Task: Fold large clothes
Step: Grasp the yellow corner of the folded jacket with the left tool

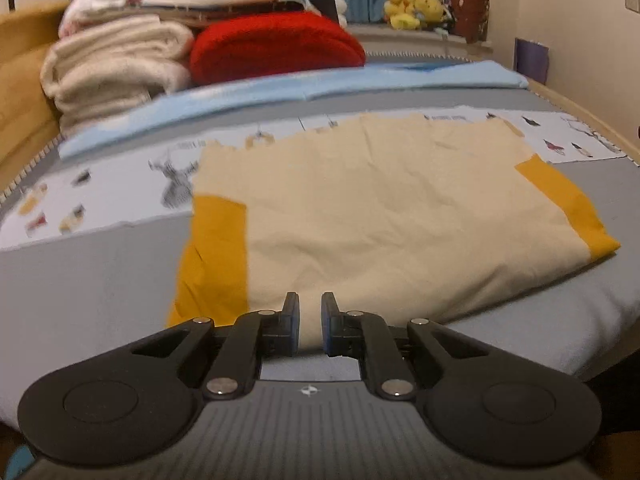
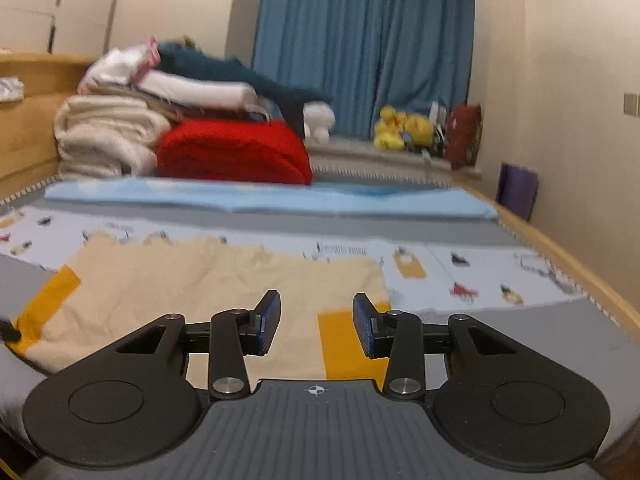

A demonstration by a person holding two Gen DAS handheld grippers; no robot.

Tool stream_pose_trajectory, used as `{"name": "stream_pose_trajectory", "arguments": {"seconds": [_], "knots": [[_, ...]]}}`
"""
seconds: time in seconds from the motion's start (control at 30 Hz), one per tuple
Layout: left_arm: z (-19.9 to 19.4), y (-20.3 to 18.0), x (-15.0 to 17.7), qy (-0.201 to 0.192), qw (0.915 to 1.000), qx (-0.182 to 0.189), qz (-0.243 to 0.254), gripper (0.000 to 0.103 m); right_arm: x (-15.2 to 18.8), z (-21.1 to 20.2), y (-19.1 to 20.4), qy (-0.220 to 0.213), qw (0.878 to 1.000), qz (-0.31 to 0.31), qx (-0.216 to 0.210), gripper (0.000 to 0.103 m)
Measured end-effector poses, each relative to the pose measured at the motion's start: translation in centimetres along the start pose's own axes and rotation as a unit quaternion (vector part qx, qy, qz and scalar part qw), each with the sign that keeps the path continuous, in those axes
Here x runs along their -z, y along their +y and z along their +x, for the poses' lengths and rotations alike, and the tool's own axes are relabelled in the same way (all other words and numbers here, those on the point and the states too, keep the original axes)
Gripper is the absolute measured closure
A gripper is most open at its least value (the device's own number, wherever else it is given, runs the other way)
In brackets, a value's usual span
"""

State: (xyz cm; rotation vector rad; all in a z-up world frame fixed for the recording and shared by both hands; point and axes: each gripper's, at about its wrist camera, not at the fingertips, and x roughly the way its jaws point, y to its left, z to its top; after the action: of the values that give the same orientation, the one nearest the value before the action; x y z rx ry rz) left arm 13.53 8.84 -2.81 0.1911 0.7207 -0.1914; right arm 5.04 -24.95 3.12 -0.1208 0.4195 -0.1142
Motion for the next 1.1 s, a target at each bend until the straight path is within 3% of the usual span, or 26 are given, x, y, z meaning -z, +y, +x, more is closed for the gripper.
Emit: {"name": "stream_pose_trajectory", "arguments": {"seconds": [0.17, 0.4, 0.5, 0.57, 0.63, 0.7, 0.73, 0.77, 0.83, 0.9, 0.93, 1.1], "knots": [[0.5, 2.0, 0.5, 0.024, 0.9973, -0.001, -0.070, 0.091, 0.1, 0.8, 0.1, 0.030, 0.999, 0.036, -0.002, 0.062], [-0.3, 3.7, 0.0, 0.021, 0.9944, 0.034, -0.098, 0.091, 0.9, -0.3, 0.4, 0.048, 0.997, 0.056, -0.020, 0.062], [0.6, 5.2, 0.8, 0.032, 0.9869, 0.046, -0.151, 0.091, 1.0, 0.0, 0.1, 0.050, 0.995, 0.078, -0.027, 0.062], [1.8, 6.7, 2.1, 0.036, 0.9751, 0.064, -0.209, 0.090, 1.3, 0.7, 0.5, 0.062, 0.995, 0.071, -0.025, 0.062], [3.8, 8.0, 3.9, 0.057, 0.9571, 0.081, -0.272, 0.087, 1.5, 1.0, 0.9, 0.060, 0.995, 0.068, -0.031, 0.062], [6.1, 9.1, 5.0, 0.111, 0.9301, 0.077, -0.342, 0.080, 1.6, 1.3, 1.4, 0.061, 0.996, 0.052, -0.036, 0.062], [6.8, 9.5, 5.3, 0.117, 0.9174, 0.088, -0.370, 0.066, 1.6, 1.5, 1.7, 0.063, 0.996, 0.042, -0.037, 0.062], [7.2, 9.8, 5.3, 0.116, 0.9114, 0.099, -0.382, 0.049, 1.7, 1.5, 1.8, 0.064, 0.997, 0.037, -0.040, 0.062], [8.0, 10.2, 5.4, 0.115, 0.9090, 0.098, -0.388, 0.038, 1.8, 1.7, 2.0, 0.066, 0.996, 0.030, -0.046, 0.062], [8.7, 10.6, 5.8, 0.127, 0.9025, 0.081, -0.404, 0.038, 1.7, 1.8, 2.2, 0.066, 0.996, 0.026, -0.054, 0.062], [9.1, 10.9, 6.1, 0.129, 0.8952, 0.075, -0.420, 0.038, 1.7, 2.0, 2.2, 0.065, 0.996, 0.023, -0.056, 0.062], [10.2, 12.1, 6.4, 0.100, 0.8713, 0.064, -0.476, 0.038, 2.0, 2.6, 2.0, 0.078, 0.995, 0.023, -0.062, 0.062]]}}
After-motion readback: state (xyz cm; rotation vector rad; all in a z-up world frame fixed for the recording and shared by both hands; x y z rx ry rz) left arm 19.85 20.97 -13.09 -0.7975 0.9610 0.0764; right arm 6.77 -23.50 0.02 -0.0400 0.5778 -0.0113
